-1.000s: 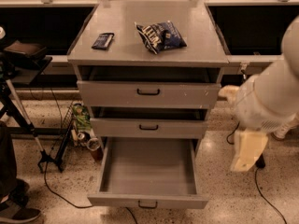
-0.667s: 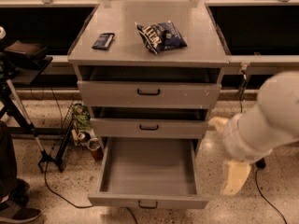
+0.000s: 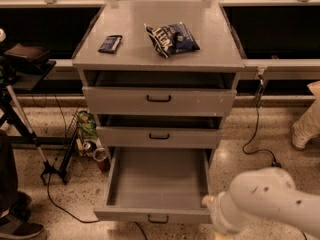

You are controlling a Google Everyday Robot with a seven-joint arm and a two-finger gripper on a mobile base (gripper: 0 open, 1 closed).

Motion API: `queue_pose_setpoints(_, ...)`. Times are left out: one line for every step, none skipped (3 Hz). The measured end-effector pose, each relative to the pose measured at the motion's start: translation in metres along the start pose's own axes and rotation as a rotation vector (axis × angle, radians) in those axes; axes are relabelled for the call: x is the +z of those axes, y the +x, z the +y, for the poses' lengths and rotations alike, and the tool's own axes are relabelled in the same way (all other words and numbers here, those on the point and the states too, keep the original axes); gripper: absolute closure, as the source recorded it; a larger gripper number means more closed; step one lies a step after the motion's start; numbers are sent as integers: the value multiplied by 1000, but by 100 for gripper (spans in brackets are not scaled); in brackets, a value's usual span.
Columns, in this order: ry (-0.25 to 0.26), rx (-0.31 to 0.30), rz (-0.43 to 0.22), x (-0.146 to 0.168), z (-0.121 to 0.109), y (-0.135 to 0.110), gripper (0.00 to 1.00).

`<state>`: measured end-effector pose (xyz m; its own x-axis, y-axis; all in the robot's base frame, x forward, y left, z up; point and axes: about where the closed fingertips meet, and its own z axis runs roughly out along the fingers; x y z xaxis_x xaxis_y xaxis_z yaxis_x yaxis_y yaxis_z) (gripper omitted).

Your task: Close bottom drawer

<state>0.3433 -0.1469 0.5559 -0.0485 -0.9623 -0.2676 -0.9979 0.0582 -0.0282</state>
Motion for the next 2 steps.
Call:
queue_pose_setpoints(-132,-38,-2,104,56,1,42)
queue_pose_setpoints(-181,-81,-29,175,68,-12,65)
